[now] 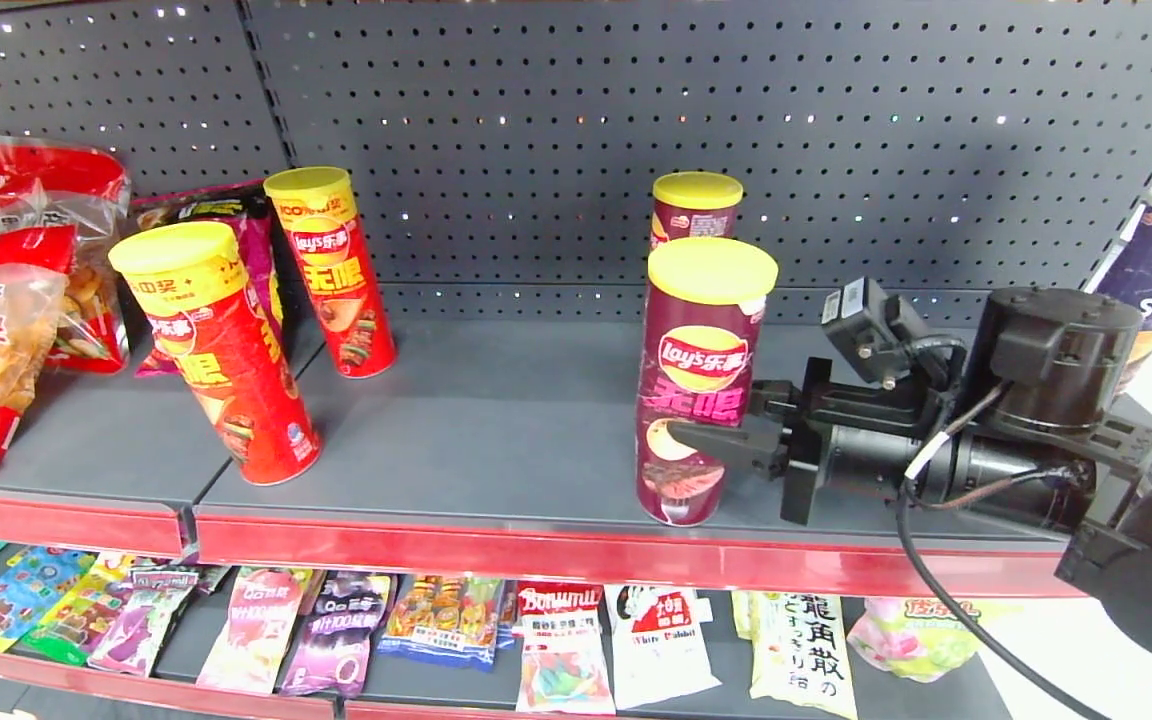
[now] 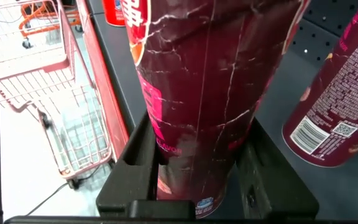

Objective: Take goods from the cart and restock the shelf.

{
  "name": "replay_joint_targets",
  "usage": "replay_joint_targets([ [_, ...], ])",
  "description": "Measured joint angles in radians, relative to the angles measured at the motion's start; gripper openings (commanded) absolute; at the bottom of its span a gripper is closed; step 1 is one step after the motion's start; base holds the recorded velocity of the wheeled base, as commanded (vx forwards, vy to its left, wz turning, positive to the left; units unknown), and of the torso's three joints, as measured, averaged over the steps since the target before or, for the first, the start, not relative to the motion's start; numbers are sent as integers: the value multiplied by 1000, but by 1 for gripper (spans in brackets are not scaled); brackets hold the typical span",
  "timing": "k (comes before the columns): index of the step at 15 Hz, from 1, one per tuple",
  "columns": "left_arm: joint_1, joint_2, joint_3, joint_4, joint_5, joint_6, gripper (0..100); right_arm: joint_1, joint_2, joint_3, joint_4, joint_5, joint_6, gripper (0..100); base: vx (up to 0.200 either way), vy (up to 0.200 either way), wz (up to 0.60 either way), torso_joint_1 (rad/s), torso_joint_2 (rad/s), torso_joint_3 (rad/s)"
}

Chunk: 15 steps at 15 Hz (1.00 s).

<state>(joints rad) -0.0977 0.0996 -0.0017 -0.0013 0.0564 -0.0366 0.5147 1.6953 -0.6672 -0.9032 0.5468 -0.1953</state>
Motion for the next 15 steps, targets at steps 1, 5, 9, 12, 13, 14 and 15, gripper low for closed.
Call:
replay_joint_targets([
  [1, 0, 0, 0, 0, 0, 0, 100, -1, -4, 7, 0, 1, 0, 0, 0, 0, 0, 0, 0, 0],
  [5, 0, 0, 0, 0, 0, 0, 100, 2, -18, 30, 0, 8, -3, 0, 0, 0, 0, 0, 0, 0],
  [9, 0, 0, 0, 0, 0, 0, 100, 13, -20, 32, 0, 10, -6, 0, 0, 0, 0, 0, 0, 0],
  [12, 0, 0, 0, 0, 0, 0, 100, 22, -17, 29, 2, 9, -7, 0, 0, 0, 0, 0, 0, 0],
  [13, 0, 0, 0, 0, 0, 0, 100, 23, -17, 29, 2, 10, -7, 100, 0, 0, 0, 0, 0, 0],
  [14, 0, 0, 0, 0, 0, 0, 100, 23, -17, 31, 1, 10, -7, 100, 0, 0, 0, 0, 0, 0],
  [15, 0, 0, 0, 0, 0, 0, 100, 24, -16, 33, 5, 11, -7, 100, 0, 0, 0, 0, 0, 0],
])
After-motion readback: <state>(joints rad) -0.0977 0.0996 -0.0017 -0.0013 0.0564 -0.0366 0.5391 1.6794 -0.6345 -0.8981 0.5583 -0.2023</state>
